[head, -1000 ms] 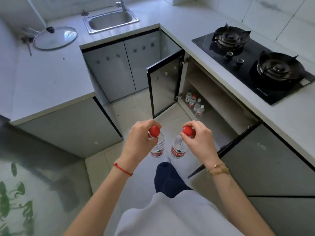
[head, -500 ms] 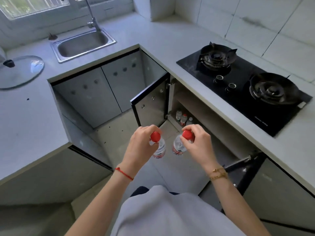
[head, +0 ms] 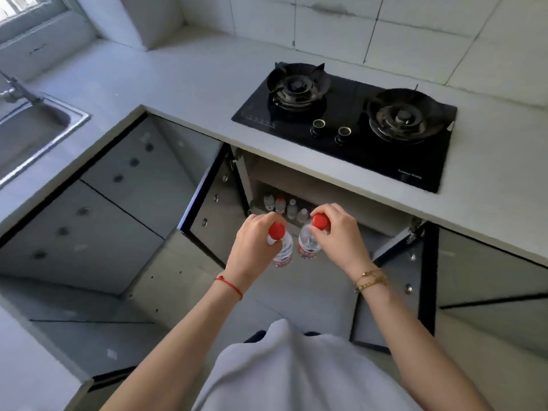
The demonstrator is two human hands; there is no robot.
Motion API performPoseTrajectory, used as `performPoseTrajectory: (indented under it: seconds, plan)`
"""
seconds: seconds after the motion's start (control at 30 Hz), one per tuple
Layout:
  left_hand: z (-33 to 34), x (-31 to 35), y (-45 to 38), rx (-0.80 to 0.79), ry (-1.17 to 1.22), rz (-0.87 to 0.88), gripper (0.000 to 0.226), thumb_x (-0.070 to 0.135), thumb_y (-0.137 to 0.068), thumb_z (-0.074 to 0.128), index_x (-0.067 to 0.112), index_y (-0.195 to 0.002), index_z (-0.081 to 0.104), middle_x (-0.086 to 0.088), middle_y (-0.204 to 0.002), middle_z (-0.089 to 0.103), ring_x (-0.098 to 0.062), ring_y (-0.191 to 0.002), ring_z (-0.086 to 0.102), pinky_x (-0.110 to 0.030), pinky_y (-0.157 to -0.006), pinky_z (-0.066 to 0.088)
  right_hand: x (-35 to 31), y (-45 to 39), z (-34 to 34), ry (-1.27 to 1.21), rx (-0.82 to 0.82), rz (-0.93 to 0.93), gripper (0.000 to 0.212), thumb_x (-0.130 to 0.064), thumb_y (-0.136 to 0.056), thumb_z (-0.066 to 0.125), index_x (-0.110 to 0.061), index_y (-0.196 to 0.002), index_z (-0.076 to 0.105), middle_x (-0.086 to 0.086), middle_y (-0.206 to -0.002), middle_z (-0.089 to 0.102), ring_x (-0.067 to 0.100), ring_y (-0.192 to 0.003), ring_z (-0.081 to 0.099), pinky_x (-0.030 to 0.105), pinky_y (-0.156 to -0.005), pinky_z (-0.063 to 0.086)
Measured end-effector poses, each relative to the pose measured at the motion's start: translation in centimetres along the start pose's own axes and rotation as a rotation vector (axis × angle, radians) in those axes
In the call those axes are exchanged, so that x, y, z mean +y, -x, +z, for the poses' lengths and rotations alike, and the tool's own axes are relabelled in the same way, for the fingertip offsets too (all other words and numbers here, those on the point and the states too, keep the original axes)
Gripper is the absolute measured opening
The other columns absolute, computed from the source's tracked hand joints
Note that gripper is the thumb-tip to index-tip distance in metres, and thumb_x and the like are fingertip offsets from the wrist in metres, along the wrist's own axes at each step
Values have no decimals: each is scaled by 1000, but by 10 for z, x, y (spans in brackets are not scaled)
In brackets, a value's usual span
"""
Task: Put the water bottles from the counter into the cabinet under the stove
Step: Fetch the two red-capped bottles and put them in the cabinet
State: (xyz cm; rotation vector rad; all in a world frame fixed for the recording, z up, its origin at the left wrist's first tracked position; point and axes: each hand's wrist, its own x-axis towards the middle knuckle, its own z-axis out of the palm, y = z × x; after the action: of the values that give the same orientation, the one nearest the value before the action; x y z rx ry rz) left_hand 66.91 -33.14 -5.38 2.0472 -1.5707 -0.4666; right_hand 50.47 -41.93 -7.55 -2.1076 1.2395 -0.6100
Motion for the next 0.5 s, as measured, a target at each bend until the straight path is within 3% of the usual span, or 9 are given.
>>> performPoseTrajectory:
  seconds: [0.13, 0.33, 0.5]
  plan:
    - [10, -14, -32, -47, 34, 57, 32, 5, -72, 67, 21, -99, 66, 6, -93, 68, -17, -89, 55, -22, -72, 39, 10, -10, 11, 19, 88, 110, 22, -11, -83, 69, -11, -104, 61, 2, -106, 59, 13, -94, 55, 21, -83, 42]
    - [51, -34, -83, -124, 72, 80, 34, 5, -73, 64, 19, -103, 66, -1, -95, 67, -20, -93, 55, -29, -77, 47, 49, -35, 34, 39, 141, 251, 20, -14, -84, 69, -13, -102, 59, 0, -107, 57, 15, -95, 54, 24, -85, 43]
    - [113, -58, -130, -163, 97, 56, 36, 5, -75, 67, 18, -108, 66, -4, -104, 67, -20, -102, 55, -21, -83, 41, 105, -67, 65, 57, 147, 311, 19, -17, -88, 67, -16, -104, 57, -4, -109, 55, 8, -93, 49, 21, -79, 38]
